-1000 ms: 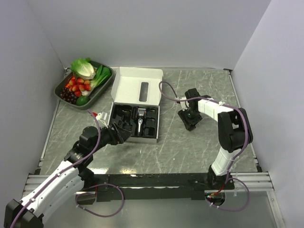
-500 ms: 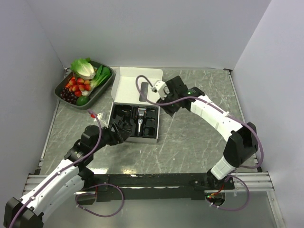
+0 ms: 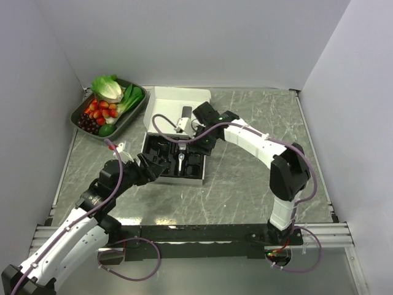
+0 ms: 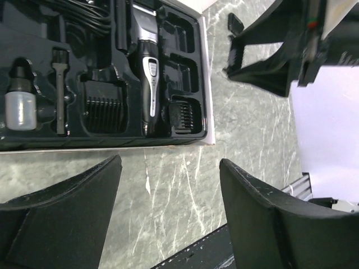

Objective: Sort the hair-cutting tools

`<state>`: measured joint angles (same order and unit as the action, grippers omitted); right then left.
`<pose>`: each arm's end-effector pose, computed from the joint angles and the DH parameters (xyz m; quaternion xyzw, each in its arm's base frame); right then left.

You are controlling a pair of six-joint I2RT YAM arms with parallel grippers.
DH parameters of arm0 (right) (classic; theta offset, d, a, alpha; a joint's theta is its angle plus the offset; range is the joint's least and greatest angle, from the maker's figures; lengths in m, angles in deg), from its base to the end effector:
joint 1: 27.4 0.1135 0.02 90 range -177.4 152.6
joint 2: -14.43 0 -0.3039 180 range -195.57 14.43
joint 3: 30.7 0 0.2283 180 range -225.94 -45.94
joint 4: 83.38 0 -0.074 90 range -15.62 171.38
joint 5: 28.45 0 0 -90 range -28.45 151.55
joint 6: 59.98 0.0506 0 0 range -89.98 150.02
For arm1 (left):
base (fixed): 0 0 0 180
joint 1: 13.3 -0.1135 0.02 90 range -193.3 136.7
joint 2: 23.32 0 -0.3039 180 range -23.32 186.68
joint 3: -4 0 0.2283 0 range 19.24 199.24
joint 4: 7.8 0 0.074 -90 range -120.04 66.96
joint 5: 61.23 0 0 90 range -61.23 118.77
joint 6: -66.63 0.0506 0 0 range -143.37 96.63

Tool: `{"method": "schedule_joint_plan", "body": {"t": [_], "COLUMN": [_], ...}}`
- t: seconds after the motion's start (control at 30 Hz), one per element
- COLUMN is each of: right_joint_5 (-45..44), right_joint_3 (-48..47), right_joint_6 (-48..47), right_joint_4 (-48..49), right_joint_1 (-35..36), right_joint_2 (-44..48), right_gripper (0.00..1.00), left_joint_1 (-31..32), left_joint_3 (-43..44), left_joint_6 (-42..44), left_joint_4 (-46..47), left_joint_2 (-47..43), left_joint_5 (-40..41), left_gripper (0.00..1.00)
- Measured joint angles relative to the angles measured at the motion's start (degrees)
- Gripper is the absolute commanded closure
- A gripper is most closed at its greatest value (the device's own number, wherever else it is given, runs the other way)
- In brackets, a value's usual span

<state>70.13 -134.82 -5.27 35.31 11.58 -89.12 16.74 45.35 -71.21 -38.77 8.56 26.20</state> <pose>0.2907 0.2450 0.3030 -0.5975 0.7578 0.0805 0.2494 0.0880 -0.0535 0.2659 -0.1154 0.8184 -0.3681 0.4260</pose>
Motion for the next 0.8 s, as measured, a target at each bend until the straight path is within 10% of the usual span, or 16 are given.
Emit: {"method": "schedule_joint_plan", "body": {"t": [0.8], "right_joint_5": [3.2], "right_joint_3": [-10.7], "right_joint_6": [-6.2], "right_joint_4": [-5.8], "right_joint_1": [4.3], "right_joint_2": [-14.8], "right_gripper": [0.48], "left_joint_1": [0.0], "left_joint_3": [0.7], "left_joint_6": [-1.0], "left_joint_4": [-6.1], "left_joint_2": [-2.3], "left_joint_5": [3.5], "left_gripper": [0.23]}}
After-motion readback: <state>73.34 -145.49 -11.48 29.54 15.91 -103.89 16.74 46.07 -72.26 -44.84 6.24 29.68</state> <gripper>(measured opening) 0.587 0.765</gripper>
